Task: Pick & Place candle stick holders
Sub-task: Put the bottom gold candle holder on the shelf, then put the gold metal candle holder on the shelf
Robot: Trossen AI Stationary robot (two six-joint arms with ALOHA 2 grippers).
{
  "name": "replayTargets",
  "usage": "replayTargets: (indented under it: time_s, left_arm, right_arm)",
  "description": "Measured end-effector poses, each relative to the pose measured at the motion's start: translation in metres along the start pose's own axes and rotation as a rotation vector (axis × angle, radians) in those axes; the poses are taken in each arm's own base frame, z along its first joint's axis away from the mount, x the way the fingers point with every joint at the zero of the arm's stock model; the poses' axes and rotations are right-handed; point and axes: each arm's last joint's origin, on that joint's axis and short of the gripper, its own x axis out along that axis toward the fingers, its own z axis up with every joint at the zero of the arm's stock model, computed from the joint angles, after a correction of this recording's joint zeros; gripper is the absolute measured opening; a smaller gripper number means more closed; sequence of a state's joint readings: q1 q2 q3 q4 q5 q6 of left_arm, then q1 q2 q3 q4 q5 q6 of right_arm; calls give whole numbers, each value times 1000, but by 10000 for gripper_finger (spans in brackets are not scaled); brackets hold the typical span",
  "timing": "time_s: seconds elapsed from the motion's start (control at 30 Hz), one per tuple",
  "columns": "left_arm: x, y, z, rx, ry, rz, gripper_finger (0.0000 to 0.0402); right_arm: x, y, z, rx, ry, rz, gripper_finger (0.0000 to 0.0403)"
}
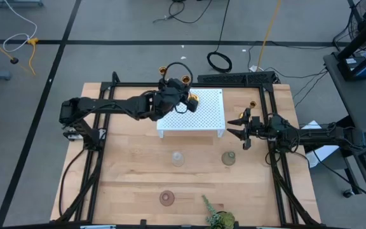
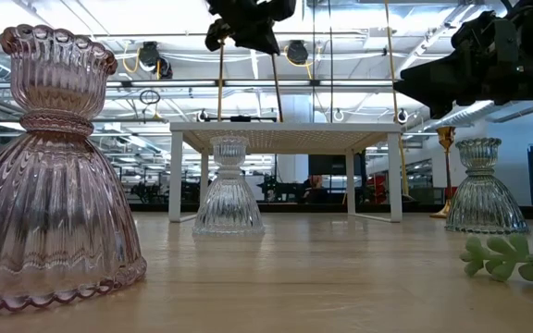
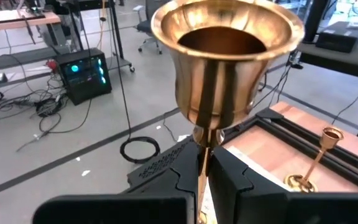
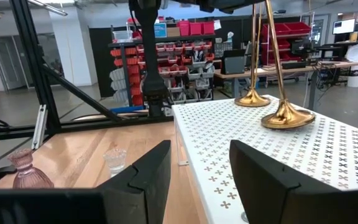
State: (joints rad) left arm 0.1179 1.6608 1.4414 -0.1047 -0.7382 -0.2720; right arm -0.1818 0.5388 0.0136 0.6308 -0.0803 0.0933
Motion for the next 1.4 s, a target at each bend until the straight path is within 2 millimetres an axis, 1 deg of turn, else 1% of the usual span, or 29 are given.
replayTargets:
  time_s: [0.27,0.53,0.9,1.4]
  left_arm:
    - [5,6,1,-1,2,23,24]
    - [5,6,1,0,3,24,28]
    - [5,6,1,5,7,17,82]
    - [6,7,3,0,-9,15,85]
  right_arm:
    - [0,0,-1,1,10,-1,155]
    - [0,0,-1,1,13,-1,155]
    - [0,0,-1,1,11,-1,155]
    - [0,0,-1,0,7,-2,155]
